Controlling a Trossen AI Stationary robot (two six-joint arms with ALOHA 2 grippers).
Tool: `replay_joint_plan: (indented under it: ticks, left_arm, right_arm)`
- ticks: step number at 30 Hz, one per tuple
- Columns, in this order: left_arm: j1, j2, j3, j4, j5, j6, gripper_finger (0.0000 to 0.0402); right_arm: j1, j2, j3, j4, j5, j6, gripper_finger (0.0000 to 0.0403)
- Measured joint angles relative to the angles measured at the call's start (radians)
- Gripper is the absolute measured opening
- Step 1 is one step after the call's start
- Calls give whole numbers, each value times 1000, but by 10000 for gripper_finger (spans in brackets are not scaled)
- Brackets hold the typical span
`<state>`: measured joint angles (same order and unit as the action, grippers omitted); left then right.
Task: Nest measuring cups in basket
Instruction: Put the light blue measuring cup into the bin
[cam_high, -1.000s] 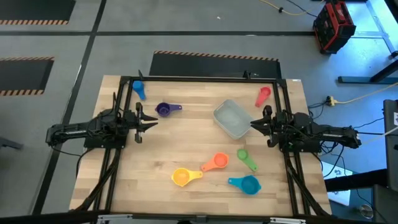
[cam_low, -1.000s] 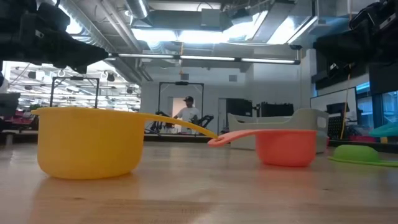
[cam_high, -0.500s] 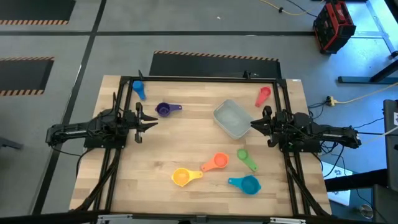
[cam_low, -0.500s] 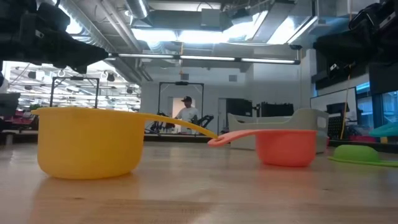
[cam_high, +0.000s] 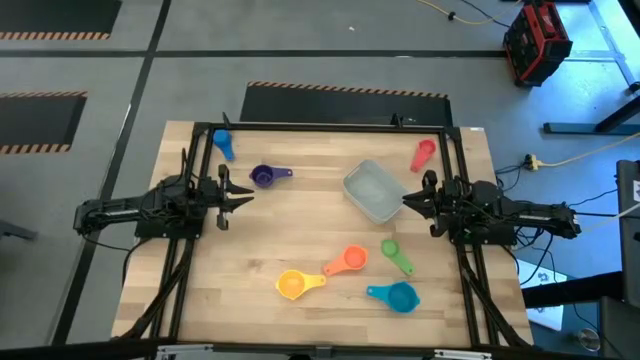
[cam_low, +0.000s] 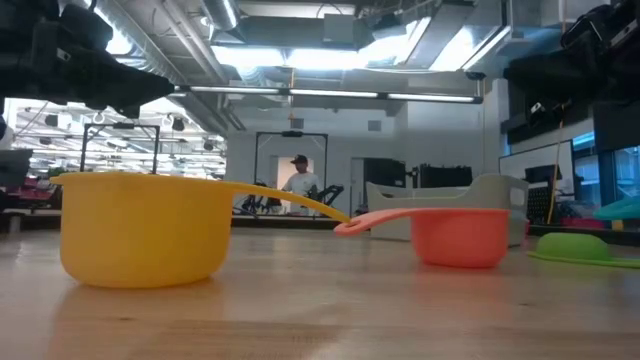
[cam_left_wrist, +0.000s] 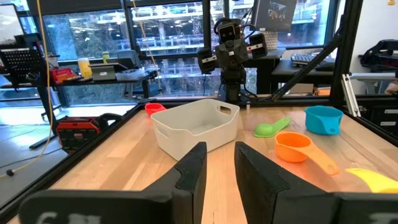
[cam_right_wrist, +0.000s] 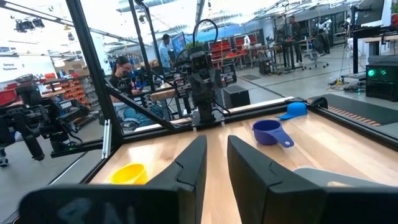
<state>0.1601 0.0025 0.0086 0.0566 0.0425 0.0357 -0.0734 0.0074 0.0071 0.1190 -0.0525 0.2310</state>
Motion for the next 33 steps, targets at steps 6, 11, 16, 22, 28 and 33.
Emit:
replay_joint_plan:
  ticks: [6,11,16,22,28,33]
  left_arm:
    - [0,0,0,0,0,0,76]
    - [0,0,0,0,0,0,76]
    - [0,0,0,0,0,0,76]
    - [0,0,0,0,0,0,76]
    - [0,0,0,0,0,0,76]
    - [0,0,0,0,0,0,76]
  right_arm:
    - [0,0,0,-10,0,-1,73]
    - [0,0,0,-13,-2,-3,128]
    - [0,1,0,-31,-2,-1,207]
    - [0,1,0,-35,-2,-13,238]
    - [0,3,23,-65,-42,-26,238]
    - [0,33,178,-275,-27,-35,233]
